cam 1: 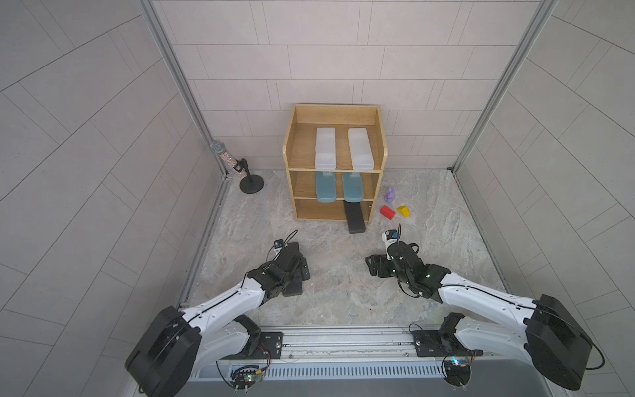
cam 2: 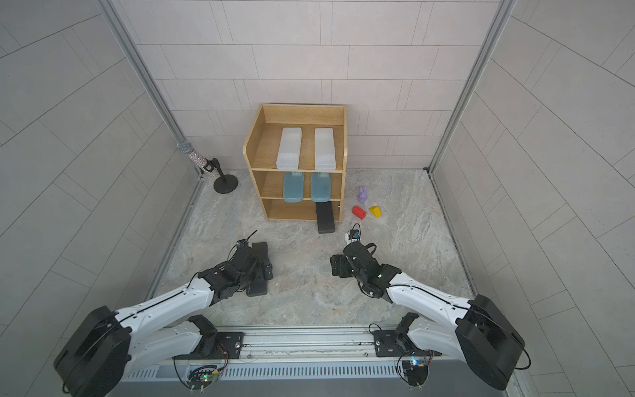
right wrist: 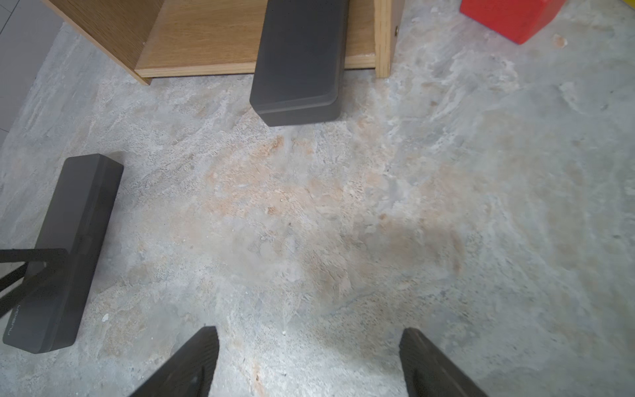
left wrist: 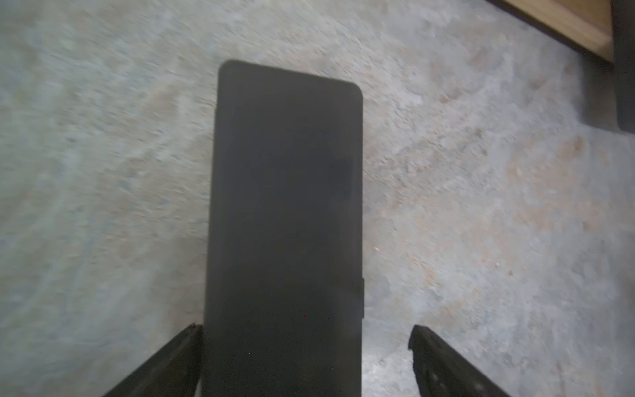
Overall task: Place the pencil cases on the shelf according to color
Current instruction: Move the pencil case to the center of the board.
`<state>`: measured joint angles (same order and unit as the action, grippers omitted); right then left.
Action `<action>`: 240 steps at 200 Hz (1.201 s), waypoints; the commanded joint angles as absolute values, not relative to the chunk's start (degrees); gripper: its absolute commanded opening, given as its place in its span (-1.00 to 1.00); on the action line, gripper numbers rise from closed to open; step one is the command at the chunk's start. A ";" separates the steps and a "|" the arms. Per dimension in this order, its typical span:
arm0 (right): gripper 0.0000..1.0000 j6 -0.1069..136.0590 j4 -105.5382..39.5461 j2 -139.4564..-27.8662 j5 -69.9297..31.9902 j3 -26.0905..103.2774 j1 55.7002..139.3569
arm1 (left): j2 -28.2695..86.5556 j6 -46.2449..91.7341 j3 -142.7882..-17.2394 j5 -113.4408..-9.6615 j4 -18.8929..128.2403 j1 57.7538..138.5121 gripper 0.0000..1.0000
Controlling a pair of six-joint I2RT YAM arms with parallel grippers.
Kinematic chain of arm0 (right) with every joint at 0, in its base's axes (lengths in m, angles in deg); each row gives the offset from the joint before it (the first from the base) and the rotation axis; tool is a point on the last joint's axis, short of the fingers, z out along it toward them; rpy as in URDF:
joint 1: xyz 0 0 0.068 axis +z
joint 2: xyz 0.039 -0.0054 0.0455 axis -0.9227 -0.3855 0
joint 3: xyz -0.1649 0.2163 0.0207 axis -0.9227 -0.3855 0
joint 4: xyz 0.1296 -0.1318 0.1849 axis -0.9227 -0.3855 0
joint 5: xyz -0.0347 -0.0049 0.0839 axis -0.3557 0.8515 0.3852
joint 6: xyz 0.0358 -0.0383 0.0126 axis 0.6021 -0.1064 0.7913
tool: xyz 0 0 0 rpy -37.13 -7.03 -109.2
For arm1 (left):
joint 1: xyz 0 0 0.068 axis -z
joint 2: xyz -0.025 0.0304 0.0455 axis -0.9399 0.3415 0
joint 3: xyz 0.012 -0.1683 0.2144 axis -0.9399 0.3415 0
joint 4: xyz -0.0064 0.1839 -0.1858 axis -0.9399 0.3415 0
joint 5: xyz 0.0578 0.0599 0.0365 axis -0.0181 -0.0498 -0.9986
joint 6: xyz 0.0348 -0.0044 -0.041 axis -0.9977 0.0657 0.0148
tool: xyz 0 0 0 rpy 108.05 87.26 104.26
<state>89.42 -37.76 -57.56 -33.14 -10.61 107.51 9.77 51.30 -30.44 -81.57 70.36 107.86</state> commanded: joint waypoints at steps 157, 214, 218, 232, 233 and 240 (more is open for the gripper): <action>1.00 92.95 -41.94 -81.48 -39.00 11.89 127.19 | -9.00 52.86 -29.57 -83.16 81.47 98.14 0.99; 0.99 94.19 -44.19 -95.22 -38.79 22.88 132.74 | -12.23 51.93 -27.75 -81.52 82.72 94.06 0.99; 1.00 94.25 -44.29 -95.81 -38.79 23.11 132.83 | -12.33 51.93 -27.61 -81.44 82.72 93.90 0.99; 1.00 94.37 -44.70 -97.35 -38.75 23.97 133.05 | -12.92 51.95 -27.22 -81.49 82.92 93.51 0.99; 1.00 94.41 -44.73 -97.49 -38.73 24.06 133.10 | -12.95 51.94 -27.17 -81.50 82.93 93.46 0.99; 1.00 94.36 -45.06 -98.33 -38.71 24.46 133.21 | -13.36 51.93 -27.05 -81.62 83.15 93.26 0.99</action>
<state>93.33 -43.09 -96.07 -38.04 22.99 132.86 -12.07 53.03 -28.30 -81.92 81.29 94.11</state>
